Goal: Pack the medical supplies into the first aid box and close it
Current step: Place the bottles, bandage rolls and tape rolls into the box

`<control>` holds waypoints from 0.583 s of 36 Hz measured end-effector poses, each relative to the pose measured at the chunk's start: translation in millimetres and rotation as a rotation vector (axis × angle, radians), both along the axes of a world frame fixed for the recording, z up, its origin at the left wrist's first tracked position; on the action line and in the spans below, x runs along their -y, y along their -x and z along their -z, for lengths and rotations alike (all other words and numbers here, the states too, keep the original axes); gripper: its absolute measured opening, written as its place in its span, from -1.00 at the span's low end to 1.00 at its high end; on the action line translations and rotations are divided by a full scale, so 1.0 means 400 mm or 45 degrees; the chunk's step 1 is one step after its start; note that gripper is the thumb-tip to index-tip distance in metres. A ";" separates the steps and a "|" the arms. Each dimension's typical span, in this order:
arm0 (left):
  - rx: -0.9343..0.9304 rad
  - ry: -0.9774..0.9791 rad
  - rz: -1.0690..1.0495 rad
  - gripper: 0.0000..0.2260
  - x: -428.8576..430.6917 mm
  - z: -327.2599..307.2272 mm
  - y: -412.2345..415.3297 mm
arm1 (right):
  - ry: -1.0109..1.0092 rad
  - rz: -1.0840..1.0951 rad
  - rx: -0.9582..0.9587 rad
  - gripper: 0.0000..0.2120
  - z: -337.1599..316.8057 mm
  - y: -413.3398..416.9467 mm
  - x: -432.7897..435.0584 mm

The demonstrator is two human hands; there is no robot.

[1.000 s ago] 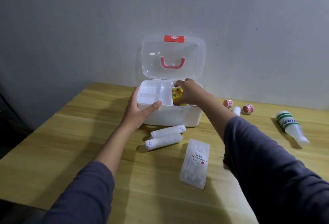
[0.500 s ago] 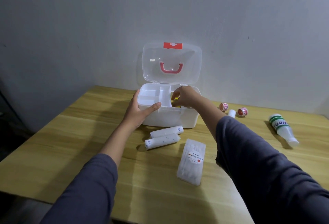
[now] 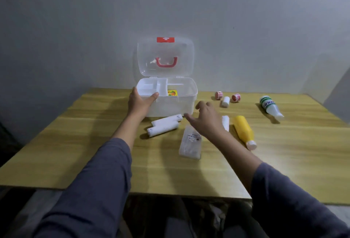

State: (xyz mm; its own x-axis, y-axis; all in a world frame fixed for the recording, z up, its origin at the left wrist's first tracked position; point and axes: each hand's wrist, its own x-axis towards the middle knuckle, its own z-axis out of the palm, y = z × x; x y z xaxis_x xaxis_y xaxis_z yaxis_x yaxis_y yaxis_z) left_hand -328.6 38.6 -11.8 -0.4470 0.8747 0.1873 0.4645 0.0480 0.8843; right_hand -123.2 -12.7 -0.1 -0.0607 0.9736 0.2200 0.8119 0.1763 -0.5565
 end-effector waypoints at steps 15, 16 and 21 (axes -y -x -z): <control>-0.021 0.007 -0.025 -0.25 0.001 -0.003 -0.015 | 0.180 0.071 -0.033 -0.49 0.072 0.006 0.069; -0.020 0.003 -0.023 -0.25 0.001 -0.002 -0.015 | 0.167 0.089 -0.078 -0.48 0.069 -0.005 0.062; -0.028 0.001 -0.025 -0.23 0.001 -0.002 -0.015 | 0.005 0.171 -0.217 -0.43 0.000 -0.064 0.009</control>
State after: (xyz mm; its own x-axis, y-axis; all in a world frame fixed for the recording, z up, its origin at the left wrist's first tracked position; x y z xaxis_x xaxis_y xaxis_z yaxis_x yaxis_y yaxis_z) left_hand -322.7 38.3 -10.8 -0.4597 0.8660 0.1969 0.4830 0.0577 0.8737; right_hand -97.5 -16.5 0.0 0.1075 0.9713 0.2123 0.7220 0.0705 -0.6882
